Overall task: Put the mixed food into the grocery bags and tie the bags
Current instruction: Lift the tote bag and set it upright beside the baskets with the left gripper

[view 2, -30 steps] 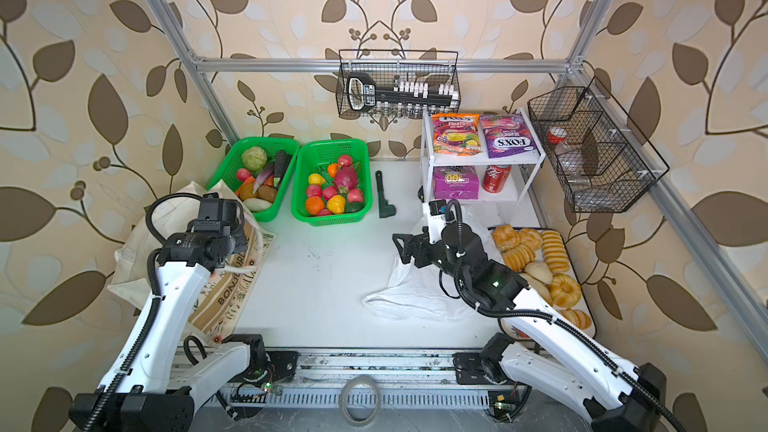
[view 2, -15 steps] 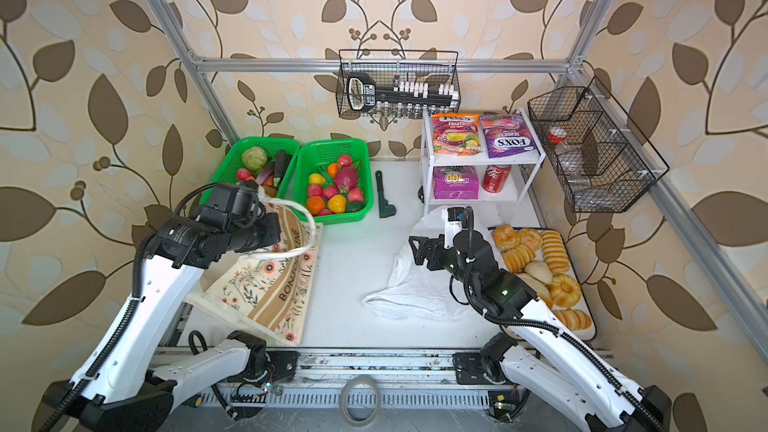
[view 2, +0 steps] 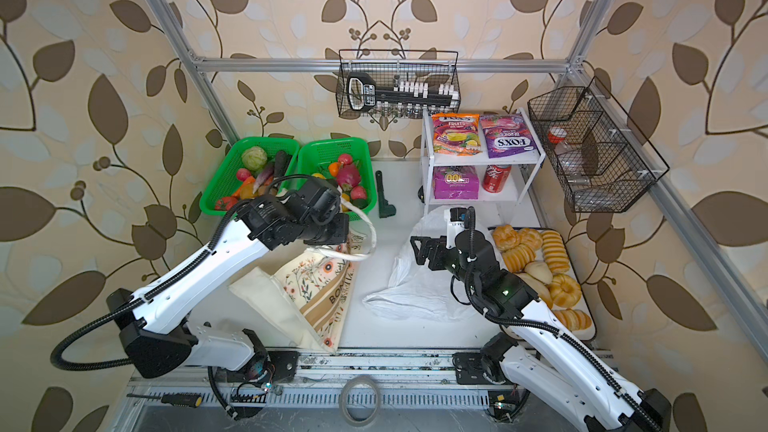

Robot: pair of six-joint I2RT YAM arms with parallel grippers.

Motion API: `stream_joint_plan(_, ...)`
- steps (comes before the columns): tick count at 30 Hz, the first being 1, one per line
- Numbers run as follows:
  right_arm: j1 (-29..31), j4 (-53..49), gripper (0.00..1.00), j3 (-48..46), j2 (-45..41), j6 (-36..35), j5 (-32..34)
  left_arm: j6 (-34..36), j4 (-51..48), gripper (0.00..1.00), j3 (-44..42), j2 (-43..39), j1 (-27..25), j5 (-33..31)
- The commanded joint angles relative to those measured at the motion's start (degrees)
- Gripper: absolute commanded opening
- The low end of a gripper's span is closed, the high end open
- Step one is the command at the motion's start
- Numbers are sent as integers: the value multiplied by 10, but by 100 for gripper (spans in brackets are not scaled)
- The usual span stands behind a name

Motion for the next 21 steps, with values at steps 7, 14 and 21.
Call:
stream_joint_plan(7,-11,-37,96,-16,-33,13,12,19,73,23,90,98,-37,6)
stream_joint_plan(14,-54,-63,96,-8,-51,14,-23,81,103,66,105,53,-49,102)
stream_joint_plan(21,-107,-109,97,39,-53,1,-23,156,138,88,36,-110,-49,-16)
